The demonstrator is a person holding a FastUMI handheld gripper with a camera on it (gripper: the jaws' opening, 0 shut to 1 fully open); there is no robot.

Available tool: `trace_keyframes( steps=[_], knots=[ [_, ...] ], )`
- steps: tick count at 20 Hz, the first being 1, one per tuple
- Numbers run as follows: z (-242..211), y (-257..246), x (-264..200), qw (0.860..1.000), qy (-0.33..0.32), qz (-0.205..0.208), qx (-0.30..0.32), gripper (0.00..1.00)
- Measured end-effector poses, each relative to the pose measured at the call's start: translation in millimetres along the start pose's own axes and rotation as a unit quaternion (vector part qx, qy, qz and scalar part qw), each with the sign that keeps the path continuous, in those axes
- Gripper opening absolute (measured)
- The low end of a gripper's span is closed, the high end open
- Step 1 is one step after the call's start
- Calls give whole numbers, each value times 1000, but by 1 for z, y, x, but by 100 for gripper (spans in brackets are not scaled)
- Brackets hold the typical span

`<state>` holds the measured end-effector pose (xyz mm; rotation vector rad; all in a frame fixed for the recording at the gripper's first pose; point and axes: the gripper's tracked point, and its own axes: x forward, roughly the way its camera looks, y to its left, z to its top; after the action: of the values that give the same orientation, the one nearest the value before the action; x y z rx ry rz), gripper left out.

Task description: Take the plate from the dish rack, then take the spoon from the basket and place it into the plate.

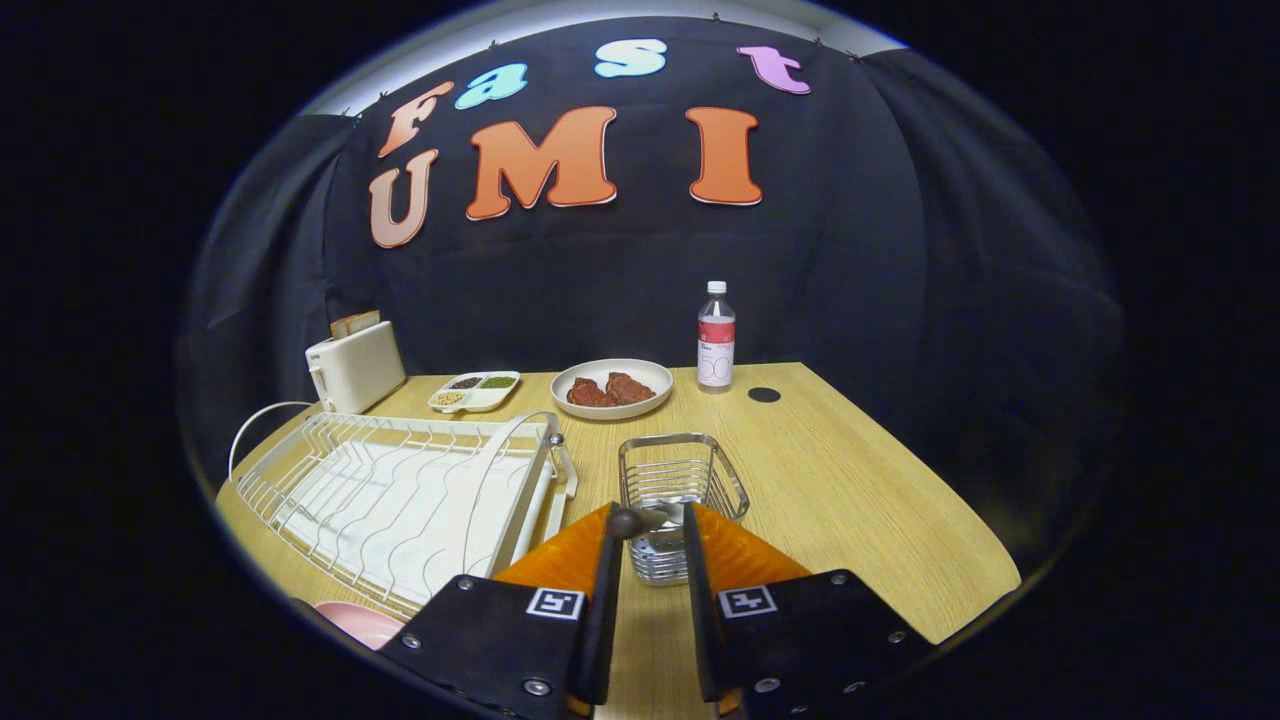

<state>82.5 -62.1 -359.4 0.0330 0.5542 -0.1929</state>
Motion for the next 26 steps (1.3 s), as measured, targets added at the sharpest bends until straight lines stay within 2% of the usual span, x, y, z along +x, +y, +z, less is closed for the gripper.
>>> trace_keyframes(
  steps=[4,7,11,18,26],
  knots=[
    [3,-4,6,1000,-10,-17,-9,18],
    [10,-3,5,1000,-11,-16,1,11],
    [27,-6,6,1000,-16,-19,9,9],
    [64,2,-12,998,-50,-17,-33,9],
    [111,13,-66,995,-93,-3,-43,9]
  ],
)
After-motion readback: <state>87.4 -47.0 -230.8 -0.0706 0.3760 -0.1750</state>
